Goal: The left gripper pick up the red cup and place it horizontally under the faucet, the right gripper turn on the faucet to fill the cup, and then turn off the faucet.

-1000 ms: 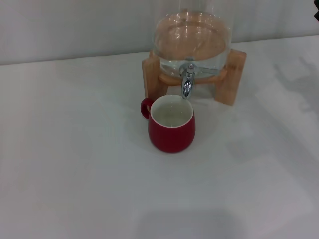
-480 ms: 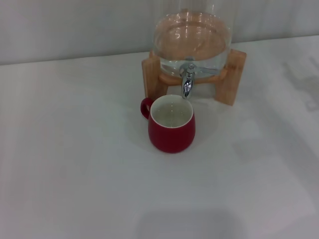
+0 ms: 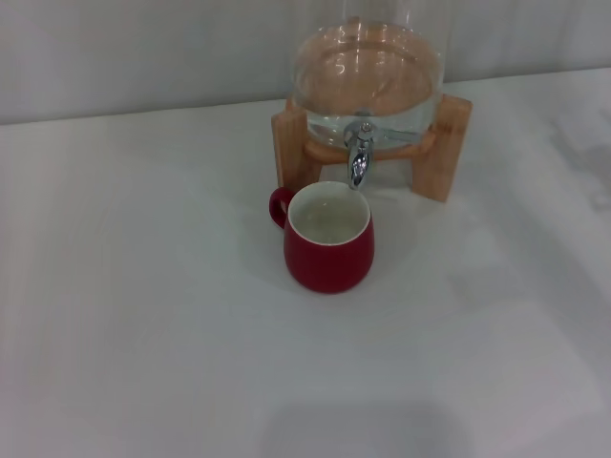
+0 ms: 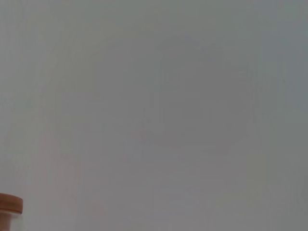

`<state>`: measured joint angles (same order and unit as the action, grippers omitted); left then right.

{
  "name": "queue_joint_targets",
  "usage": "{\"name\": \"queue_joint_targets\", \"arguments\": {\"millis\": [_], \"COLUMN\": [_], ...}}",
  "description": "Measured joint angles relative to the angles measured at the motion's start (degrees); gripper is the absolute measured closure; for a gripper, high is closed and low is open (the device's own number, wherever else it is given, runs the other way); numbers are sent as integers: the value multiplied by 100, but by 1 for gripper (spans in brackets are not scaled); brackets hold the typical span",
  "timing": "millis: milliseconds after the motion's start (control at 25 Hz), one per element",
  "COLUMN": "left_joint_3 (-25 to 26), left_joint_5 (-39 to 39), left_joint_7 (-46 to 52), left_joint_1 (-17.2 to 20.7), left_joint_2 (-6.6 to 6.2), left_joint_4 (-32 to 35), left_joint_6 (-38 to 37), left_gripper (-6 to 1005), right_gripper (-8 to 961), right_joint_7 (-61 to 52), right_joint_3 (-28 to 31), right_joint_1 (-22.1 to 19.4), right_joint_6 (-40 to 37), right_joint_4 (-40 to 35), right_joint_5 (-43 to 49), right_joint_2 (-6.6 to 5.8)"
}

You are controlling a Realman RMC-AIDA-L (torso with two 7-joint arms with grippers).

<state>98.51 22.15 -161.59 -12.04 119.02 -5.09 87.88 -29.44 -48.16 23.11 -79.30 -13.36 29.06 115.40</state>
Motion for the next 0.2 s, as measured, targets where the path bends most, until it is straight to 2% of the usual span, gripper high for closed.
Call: {"name": "queue_joint_targets", "arguments": {"millis": [200], "left_joint_3": [33], "left_joint_5": [0], "left_joint_7": [-6], "left_joint_1": [-8], "left_joint_2": [-2], "left_joint_4": [18], "left_joint_6": [-3], "left_gripper": [127], "right_gripper": [100], "right_joint_7": [15], "right_joint_3": [0], "right_joint_1": [-1], "right_joint_6": [-46], "right_joint_4": [26], "right_joint_5": [-81], "right_joint_2": [1]}}
